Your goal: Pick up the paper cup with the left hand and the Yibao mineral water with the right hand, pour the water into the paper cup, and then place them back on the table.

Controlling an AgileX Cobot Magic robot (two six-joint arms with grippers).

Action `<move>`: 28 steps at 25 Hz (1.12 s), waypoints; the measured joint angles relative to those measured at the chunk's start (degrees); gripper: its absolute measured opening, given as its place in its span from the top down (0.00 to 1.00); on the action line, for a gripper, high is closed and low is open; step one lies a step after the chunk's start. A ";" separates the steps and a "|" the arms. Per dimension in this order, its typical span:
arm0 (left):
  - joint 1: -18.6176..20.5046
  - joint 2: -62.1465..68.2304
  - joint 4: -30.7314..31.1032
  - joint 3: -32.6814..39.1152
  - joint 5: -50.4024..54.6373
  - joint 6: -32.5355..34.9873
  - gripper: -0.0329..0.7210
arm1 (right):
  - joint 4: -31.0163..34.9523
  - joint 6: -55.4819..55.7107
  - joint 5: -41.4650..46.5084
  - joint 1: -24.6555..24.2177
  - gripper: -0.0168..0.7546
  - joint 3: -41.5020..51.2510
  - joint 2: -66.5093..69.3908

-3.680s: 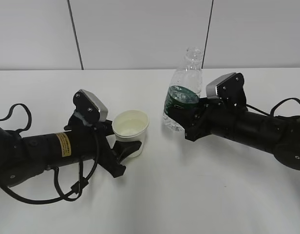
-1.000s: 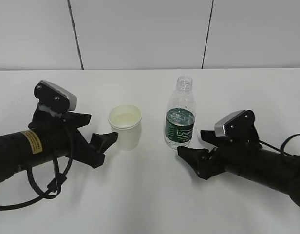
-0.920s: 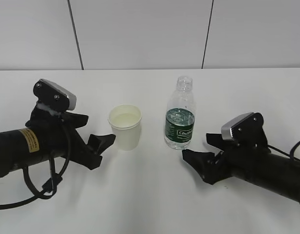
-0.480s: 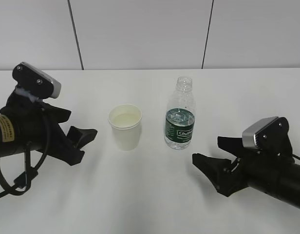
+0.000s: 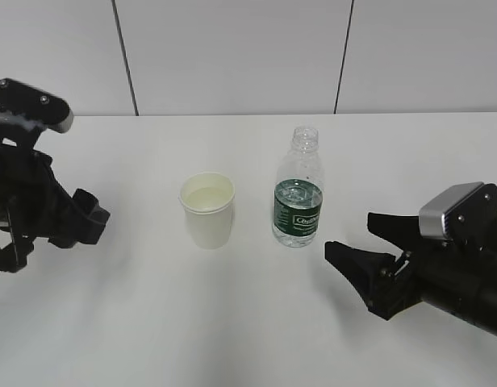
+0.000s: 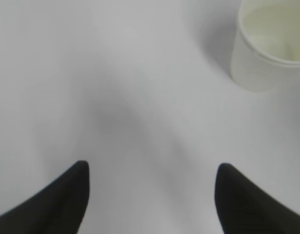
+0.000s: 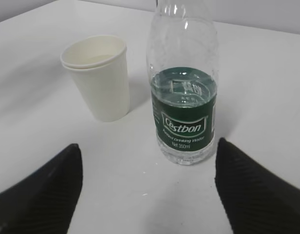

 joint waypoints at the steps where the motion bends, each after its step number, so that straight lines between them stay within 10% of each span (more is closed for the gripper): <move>1: 0.00 0.00 -0.60 -1.25 2.60 -0.06 0.26 | 0.00 0.38 0.00 0.00 0.17 0.00 -0.45; 8: 0.28 0.00 -5.42 -8.19 20.31 3.09 0.26 | -0.52 1.78 0.00 0.00 0.18 0.04 -2.65; 15: 4.85 -1.20 -26.73 -8.90 29.97 23.83 0.23 | -1.90 3.22 3.58 0.00 0.19 0.13 -6.59; 28: 5.69 -16.27 -29.16 -3.69 34.86 27.05 0.22 | -3.85 9.94 10.71 0.00 0.20 0.26 -13.68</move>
